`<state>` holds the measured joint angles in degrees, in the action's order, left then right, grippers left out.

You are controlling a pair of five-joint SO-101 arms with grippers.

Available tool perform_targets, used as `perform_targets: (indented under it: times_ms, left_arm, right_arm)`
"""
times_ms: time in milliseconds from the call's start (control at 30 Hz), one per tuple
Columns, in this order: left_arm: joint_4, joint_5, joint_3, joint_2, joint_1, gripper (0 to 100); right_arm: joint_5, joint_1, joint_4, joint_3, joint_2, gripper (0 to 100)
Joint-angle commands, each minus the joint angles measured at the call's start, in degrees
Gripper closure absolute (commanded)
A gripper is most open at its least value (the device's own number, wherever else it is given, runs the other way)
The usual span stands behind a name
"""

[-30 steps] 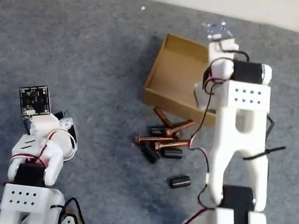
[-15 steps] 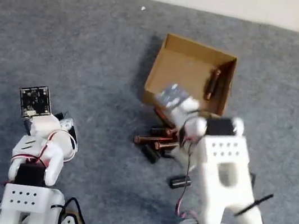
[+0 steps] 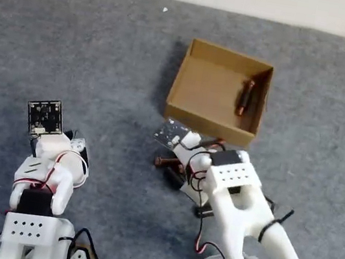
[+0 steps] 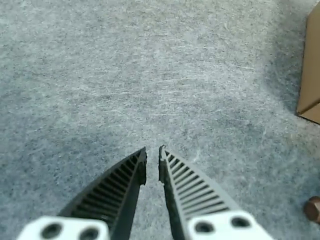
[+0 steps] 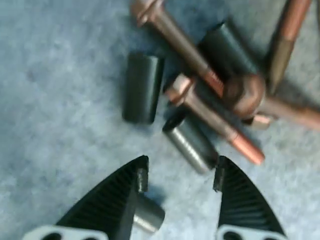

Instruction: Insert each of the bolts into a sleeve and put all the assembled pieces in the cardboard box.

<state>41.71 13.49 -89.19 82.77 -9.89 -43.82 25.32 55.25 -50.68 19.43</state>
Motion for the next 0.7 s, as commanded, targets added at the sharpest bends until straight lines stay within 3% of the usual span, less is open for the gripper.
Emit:
perform_targets:
  times_ms: [0, 200, 467, 667]
  left_arm:
    - [-1.67, -0.79, 0.31, 0.66, -0.48, 93]
    - [-1.67, -0.88, 0.31, 0.66, -0.48, 93]
    - [-1.58, -0.88, 0.31, 0.66, -0.48, 93]
    - [-1.58, -0.88, 0.22, 0.66, -0.57, 93]
  right_arm:
    - [-0.7, 0.75, -4.53, 0.04, -1.8, 79.6]
    - [-3.34, 0.66, -7.43, -0.04, -8.66, 80.3]
    - [-3.52, 0.48, -8.04, -0.04, -13.23, 95.2]
    - [-3.43, 0.48, -4.7, -0.04, -13.23, 99.2]
